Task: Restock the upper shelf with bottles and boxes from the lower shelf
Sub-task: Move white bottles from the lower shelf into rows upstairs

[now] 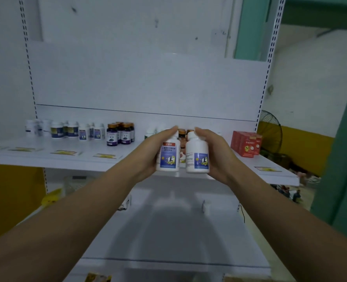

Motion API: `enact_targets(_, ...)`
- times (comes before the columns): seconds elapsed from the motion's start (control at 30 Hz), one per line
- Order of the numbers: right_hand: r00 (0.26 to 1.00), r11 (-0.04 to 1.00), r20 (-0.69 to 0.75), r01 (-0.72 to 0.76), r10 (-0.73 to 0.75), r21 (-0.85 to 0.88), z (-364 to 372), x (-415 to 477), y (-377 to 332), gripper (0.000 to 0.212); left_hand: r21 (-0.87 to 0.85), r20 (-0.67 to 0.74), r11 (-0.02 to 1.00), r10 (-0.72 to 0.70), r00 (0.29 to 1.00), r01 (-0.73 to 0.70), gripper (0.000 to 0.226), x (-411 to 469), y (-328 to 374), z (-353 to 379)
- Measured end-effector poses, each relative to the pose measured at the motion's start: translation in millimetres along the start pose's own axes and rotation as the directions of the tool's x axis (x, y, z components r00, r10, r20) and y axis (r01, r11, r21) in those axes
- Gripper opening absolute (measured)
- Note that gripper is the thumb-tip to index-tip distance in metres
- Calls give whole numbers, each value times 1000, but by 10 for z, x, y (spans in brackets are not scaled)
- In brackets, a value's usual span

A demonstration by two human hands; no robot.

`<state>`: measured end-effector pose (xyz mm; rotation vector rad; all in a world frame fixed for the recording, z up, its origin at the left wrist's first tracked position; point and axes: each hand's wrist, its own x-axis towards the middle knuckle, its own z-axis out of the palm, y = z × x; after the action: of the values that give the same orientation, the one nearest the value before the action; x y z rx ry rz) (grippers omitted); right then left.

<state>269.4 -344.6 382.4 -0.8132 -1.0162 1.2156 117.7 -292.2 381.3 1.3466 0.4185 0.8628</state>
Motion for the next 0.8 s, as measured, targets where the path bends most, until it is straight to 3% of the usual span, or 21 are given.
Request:
enact_targets(0.13, 995, 997, 91, 56, -50, -62, 16, 120, -29, 11, -6, -35, 1000, -3, 999, 3, 28, 29, 83, -58)
enact_targets(0.43, 986, 991, 162, 43, -22, -127, 437, 656, 196, 9, -19, -172, 998, 49, 984, -53, 19, -67, 221, -688)
enact_targets(0.53, 980, 991, 199, 37, -10, -132, 710, 865, 355, 11, -18, -240, 998, 55, 969, -61, 38, -188, 299, -1051)
enact_targets(0.73, 968, 990, 251, 28, 7, -135, 1298, 1260, 700, 34, 83, -271, 996, 44, 962, -22, 6, -424, 461, -1701)
enact_targets(0.8, 961, 987, 275, 31, 13, -157, 1445, 1393, 805, 27, 139, -295, 990, 55, 954, -14, 33, -431, 459, -1941)
